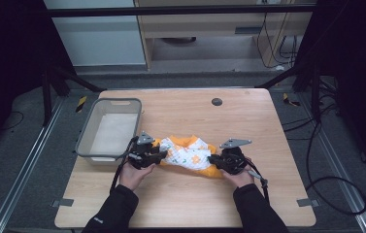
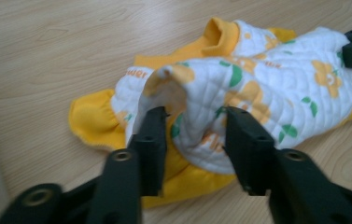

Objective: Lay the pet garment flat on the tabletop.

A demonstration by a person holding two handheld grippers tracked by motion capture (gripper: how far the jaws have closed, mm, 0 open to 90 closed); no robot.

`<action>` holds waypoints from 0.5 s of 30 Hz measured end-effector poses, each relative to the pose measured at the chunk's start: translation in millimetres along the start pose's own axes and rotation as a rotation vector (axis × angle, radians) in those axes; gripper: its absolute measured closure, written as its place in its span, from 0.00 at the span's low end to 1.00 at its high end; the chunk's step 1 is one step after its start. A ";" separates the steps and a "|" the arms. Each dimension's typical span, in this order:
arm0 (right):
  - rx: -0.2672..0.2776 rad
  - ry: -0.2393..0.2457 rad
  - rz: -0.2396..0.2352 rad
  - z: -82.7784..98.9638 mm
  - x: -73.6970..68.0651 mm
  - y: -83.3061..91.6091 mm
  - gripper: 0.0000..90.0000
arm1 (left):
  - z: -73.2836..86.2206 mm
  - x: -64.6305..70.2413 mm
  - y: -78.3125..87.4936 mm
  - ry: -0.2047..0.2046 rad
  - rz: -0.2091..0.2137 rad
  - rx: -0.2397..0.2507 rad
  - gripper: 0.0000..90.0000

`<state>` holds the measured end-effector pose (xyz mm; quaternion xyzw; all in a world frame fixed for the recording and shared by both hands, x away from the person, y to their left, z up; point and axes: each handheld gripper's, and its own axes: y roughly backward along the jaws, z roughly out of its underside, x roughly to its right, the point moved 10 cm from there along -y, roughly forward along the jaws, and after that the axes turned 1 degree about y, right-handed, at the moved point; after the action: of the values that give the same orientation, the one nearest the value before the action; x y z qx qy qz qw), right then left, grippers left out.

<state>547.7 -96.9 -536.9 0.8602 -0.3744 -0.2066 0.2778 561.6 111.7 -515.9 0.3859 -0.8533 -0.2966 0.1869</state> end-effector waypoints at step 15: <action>0.010 0.010 0.012 3.9 0.0 0.0 0.89 | 46.0 -22.3 15.3 -0.056 -0.073 -0.007 0.50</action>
<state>545.5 -98.1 -539.9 0.8603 -0.3792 -0.1988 0.2766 542.0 153.6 -542.7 0.4077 -0.8425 -0.3169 0.1531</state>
